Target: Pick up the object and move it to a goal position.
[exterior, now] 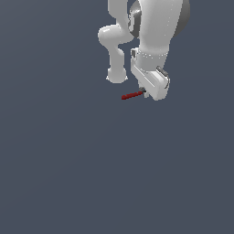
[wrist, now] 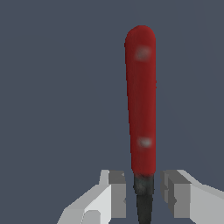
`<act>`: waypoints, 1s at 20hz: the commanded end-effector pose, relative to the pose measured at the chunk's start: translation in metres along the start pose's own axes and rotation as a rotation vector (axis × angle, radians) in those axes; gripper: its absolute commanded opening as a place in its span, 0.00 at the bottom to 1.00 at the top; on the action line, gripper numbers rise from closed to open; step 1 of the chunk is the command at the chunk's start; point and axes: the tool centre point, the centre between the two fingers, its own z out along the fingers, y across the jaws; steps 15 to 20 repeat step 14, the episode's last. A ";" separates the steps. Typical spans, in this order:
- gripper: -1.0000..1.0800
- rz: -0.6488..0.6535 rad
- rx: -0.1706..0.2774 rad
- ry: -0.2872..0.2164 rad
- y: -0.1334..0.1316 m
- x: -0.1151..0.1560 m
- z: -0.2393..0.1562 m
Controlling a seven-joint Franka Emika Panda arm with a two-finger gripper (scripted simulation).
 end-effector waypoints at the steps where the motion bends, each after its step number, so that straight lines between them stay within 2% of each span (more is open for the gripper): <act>1: 0.00 0.000 -0.001 0.001 0.005 -0.004 -0.020; 9: 0.00 -0.002 -0.001 0.001 0.013 -0.011 -0.060; 20: 0.00 -0.002 -0.001 0.000 0.013 -0.012 -0.067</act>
